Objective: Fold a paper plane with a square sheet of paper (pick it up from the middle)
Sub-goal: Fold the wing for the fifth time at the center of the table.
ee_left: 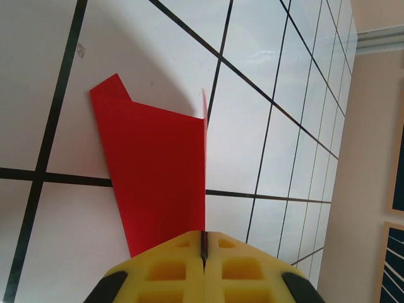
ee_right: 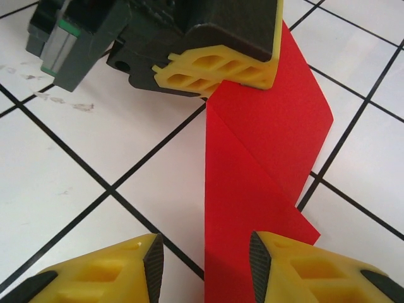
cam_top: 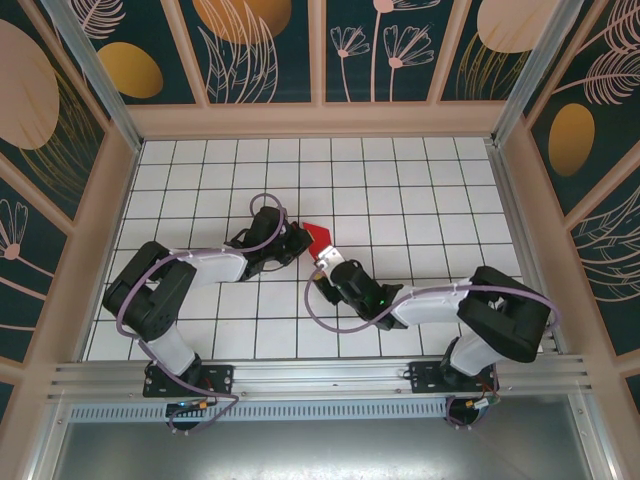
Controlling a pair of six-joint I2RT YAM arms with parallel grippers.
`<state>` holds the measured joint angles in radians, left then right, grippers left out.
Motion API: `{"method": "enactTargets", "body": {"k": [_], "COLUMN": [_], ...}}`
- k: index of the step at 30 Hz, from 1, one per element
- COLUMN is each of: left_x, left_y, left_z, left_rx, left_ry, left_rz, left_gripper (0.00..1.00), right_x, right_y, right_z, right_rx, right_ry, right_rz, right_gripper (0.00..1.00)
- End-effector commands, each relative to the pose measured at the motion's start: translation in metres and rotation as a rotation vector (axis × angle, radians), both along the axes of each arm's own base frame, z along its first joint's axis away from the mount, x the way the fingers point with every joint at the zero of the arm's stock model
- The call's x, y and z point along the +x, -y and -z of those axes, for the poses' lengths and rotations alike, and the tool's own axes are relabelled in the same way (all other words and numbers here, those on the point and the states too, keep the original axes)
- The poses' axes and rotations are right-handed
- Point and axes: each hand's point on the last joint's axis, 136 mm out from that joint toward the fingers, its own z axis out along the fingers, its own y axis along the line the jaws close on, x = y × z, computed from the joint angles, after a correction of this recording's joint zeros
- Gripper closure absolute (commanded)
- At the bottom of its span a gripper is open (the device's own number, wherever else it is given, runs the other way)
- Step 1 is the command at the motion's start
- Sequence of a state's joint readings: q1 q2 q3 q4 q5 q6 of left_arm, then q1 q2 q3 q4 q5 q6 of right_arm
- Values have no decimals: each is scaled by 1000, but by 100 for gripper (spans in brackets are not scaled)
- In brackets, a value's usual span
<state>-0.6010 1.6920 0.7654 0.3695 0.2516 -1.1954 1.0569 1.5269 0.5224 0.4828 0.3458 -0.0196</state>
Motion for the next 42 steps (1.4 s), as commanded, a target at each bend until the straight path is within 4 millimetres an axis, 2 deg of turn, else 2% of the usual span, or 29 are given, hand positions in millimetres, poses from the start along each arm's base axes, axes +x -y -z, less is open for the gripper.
{"method": "enactTargets", "body": {"k": [1,12,20,36,40,42], "left_x": [2,1,0,-1,-2,-1], "left_y": [3,4,4,5,5,5], "left_z": [0,0,0,2,2,2], "left_rx": [-6,-8,-8,-8,-9,-9], "left_ry": [-17,-25,-29,-39,-41,-39], "left_rz": [0,7,8,13,16,15], "left_gripper": [99,99,99,97,97,97], "right_x": [8,14,16,16,18,17], "right_y": [2,6,5,-7,-6,-6], "right_z": [2,20,19,11,15,15], "right_rx": [-46,-102,-105,-65,-77,-68], "right_ry": [74,77,92,89,87,82], "right_rz": [18,63,63,35,47,44], "right_gripper": [57,66,73,69,71,75]}}
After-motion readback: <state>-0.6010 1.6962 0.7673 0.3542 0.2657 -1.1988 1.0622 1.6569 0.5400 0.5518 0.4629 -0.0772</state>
